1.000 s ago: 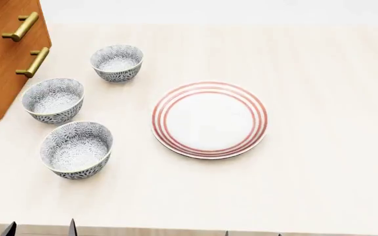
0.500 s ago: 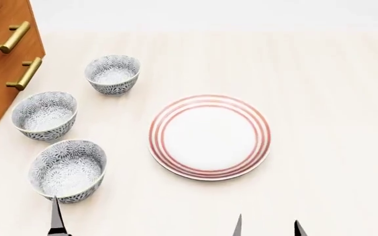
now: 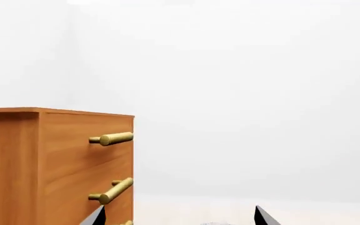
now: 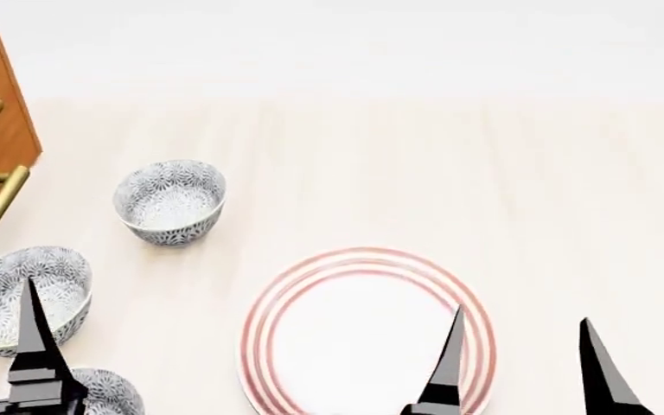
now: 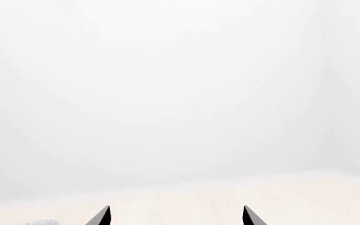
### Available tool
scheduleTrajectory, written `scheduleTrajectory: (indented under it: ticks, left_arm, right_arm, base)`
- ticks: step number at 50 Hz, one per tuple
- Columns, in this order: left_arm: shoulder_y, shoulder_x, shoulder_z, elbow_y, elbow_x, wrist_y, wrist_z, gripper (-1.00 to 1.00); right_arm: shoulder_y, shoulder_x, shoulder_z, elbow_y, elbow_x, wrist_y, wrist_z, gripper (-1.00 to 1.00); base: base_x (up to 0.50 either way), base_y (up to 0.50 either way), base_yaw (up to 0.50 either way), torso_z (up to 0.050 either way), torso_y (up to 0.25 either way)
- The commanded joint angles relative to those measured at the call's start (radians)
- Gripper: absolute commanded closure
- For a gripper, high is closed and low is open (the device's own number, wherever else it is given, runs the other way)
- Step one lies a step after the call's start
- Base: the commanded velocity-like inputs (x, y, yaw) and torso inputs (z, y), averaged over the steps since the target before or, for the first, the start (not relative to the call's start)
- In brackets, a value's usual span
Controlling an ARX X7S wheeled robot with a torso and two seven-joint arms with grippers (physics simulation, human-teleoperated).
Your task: Open the top drawer of the cabinet.
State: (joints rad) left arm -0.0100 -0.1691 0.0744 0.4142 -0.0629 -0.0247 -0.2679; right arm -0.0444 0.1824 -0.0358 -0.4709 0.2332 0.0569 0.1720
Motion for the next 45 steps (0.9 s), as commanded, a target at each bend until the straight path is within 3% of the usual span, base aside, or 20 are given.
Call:
scheduleTrajectory:
  ticks: [1, 34, 45]
  left_arm:
    - [0.021, 0.004, -0.009, 0.075, 0.013, -0.034, 0.032, -1.0]
    - [0.039, -0.026, 0.028, 0.088, -0.03, -0.018, 0.038, -1.0]
    - [0.048, -0.035, 0.041, 0.089, -0.041, -0.005, 0.042, -1.0]
  right_arm:
    - [-0.021, -0.002, 0.025, -0.083, -0.022, 0.003, -0.002, -1.0]
    - [-0.013, 0.016, 0.005, -0.046, -0.036, 0.008, 0.034, -1.0]
    - [-0.018, 0.017, 0.014, -0.038, -0.002, -0.027, 0.028, -1.0]
  base:
    - [0.5, 0.0, 0.0, 0.0, 0.0]
    - [0.5, 0.0, 0.0, 0.0, 0.0]
    - [0.02, 0.0, 0.05, 0.0, 0.0]
